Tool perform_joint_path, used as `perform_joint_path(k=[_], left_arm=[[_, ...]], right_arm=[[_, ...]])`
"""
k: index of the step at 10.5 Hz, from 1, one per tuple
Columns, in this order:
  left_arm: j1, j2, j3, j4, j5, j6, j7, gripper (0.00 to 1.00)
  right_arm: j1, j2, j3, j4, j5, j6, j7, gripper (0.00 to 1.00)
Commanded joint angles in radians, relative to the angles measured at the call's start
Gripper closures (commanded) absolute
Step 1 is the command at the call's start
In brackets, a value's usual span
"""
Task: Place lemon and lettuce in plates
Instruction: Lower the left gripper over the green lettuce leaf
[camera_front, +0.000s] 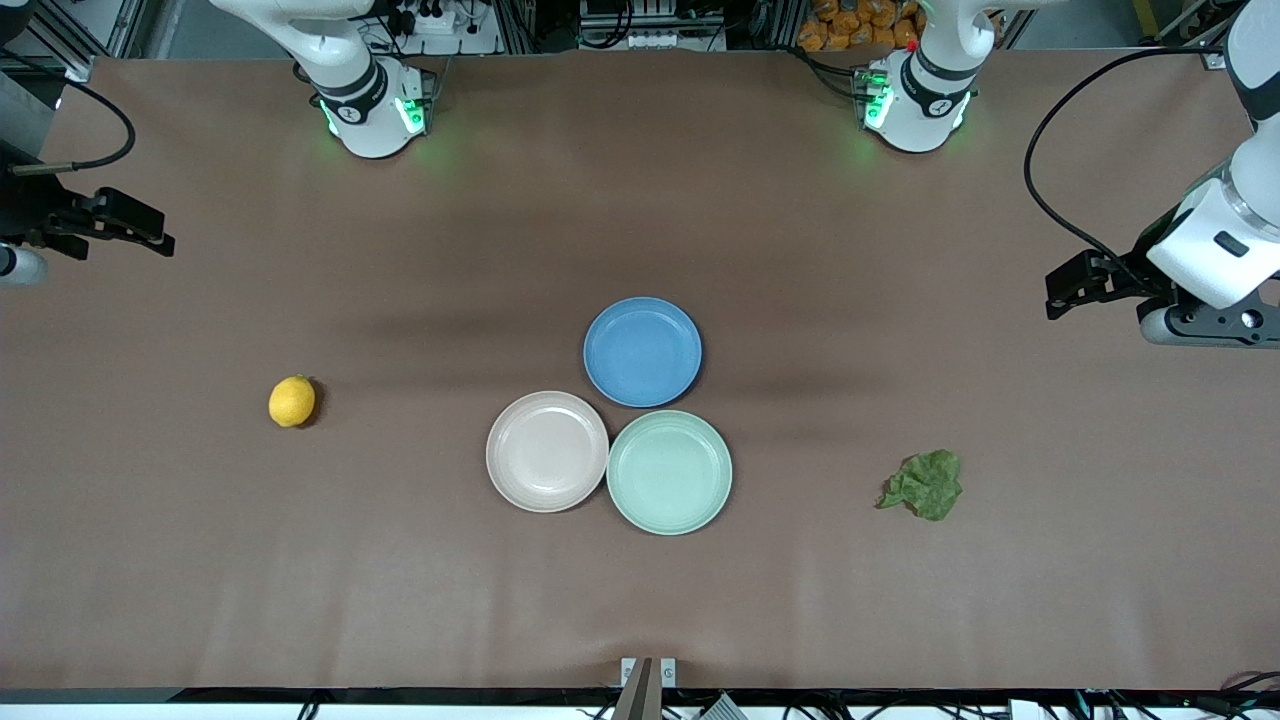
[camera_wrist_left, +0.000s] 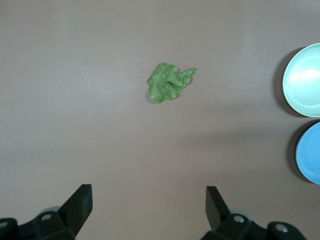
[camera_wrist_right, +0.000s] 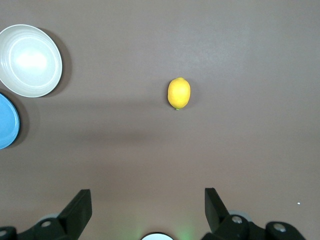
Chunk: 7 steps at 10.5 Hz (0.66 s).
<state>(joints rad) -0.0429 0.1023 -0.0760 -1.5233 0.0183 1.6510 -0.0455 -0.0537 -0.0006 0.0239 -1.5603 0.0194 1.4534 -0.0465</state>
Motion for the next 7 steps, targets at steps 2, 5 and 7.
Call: perform_joint_path(k=[2, 5, 7], left_arm=[[-0.005, 0.017, -0.002, 0.005, 0.022, 0.004, 0.003, 0.00], [-0.006, 0.158, -0.004, -0.009, 0.025, 0.168, 0.004, 0.00], [-0.052, 0.305, -0.001, -0.009, 0.028, 0.310, 0.003, 0.00]], right_arm=[[-0.002, -0.007, 0.002, -0.003, -0.012, -0.001, 0.011, 0.00], [-0.003, -0.007, 0.002, -0.003, -0.012, -0.001, 0.011, 0.00], [-0.003, -0.006, 0.001, -0.003, -0.012, -0.001, 0.011, 0.00]])
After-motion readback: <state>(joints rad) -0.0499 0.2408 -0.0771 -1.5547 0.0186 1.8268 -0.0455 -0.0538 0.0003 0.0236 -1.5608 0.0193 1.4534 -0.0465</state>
